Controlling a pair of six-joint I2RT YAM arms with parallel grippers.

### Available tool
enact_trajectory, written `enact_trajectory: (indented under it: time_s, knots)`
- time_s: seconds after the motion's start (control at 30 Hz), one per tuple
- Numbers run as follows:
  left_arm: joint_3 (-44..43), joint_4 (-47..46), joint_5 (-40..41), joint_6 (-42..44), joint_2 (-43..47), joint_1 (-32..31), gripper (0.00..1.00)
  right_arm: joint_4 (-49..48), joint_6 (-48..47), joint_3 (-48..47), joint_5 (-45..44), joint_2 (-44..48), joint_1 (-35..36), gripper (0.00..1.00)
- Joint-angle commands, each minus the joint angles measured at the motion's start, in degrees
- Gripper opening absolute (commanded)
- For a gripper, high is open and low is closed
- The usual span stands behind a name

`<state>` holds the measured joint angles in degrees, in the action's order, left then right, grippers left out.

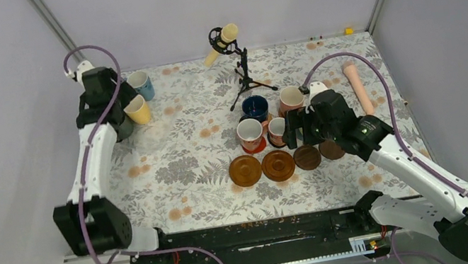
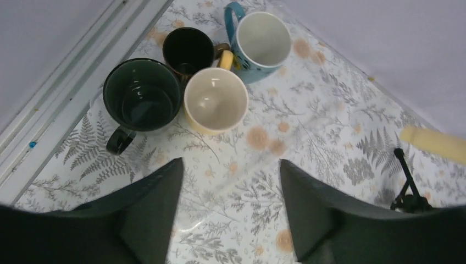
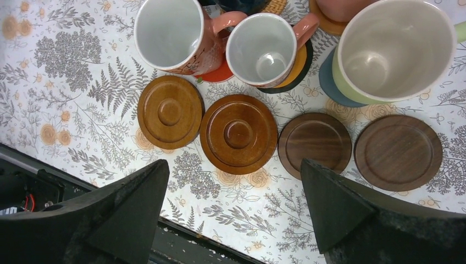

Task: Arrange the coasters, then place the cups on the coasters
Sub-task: Pick up the cup at the corner of the board.

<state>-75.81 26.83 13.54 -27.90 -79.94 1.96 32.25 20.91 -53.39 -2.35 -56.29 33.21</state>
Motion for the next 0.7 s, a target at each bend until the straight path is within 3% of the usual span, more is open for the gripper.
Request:
enact_trajectory:
  time_s: [0.0, 0.1, 0.23, 0.37, 0.67]
  knots:
    - [-6.63, -2.06, -1.78, -3.82, -9.0, 5.68, 0.58, -3.22, -0.97, 0.15, 2.95, 1.05, -0.3, 0.96]
    - [-11.35, -1.38, -1.86, -4.74, -16.38, 7.71, 0.57, -3.16, -1.38, 0.12, 5.02, 0.63, -0.26, 0.95]
    - [-16.84, -7.61, -8.03, -0.44, -24.58, 8.71, 0.58, -4.03, -1.17, 0.89, 7.14, 0.31, -0.26, 0.92]
    - [-25.5, -7.61, -12.3, 0.62, -32.59, 9.18, 0.58, -6.41, -0.7, 2.3, 9.68, -0.58, -0.27, 0.91]
    - [-35.99, -9.2, -15.37, 0.1, -42.88, 9.6, 0.57, -6.52, -0.23, -0.01, 11.78, -8.0, -0.25, 0.89]
